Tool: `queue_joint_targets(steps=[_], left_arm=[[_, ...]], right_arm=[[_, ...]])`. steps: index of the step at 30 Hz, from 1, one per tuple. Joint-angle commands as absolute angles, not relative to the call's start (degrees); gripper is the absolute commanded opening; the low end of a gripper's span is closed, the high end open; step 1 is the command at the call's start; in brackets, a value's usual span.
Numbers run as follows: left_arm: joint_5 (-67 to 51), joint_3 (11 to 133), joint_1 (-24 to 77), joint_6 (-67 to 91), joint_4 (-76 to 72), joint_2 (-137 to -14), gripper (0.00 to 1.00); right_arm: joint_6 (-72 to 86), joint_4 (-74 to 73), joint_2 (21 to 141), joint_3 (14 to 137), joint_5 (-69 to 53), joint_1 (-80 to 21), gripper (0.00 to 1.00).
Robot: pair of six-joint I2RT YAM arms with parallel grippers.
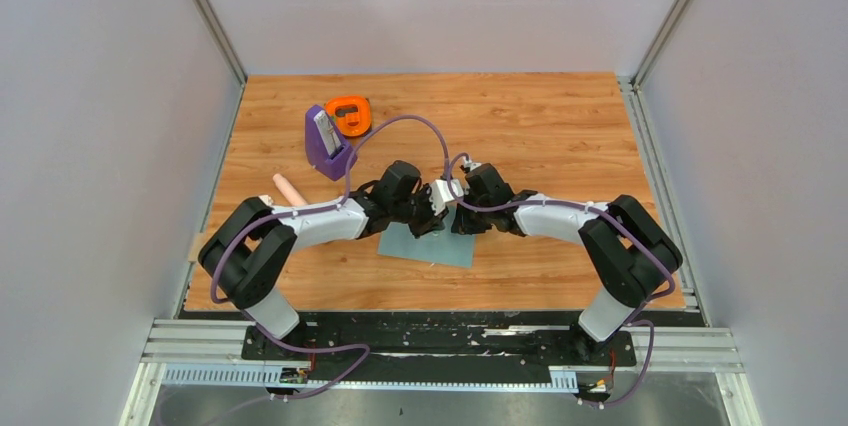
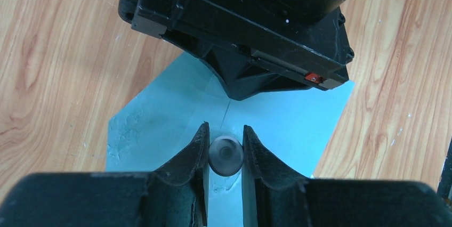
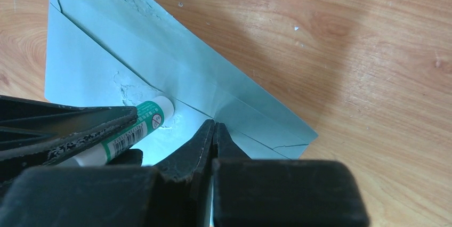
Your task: Place the letter into the envelope and seal it
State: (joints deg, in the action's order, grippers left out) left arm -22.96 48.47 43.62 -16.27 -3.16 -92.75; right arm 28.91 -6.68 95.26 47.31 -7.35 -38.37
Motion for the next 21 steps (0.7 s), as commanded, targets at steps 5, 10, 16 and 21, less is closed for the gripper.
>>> queue_joint_targets(steps=[5, 10, 16, 21], left_arm=[[-18.25, 46.54, 42.90, -20.31, -2.37, -93.13, 0.00], [-22.17, 45.39, 39.31, -18.82, -0.29, -87.89, 0.00], [-22.04, 46.94, 39.29, -16.96, 3.13, -88.25, 0.00], [-20.19, 47.89, 39.25, -16.47, 3.12, -89.64, 0.00]], right_arm=[[25.77, -9.90, 94.73, 44.69, -3.71, -38.50, 0.00], [25.84, -9.67, 95.22, 44.65, -4.13, -38.50, 0.00], [25.83, -9.59, 93.98, 44.03, -3.47, -38.50, 0.00], [25.75, -9.54, 92.82, 43.51, -2.82, -38.50, 0.00]])
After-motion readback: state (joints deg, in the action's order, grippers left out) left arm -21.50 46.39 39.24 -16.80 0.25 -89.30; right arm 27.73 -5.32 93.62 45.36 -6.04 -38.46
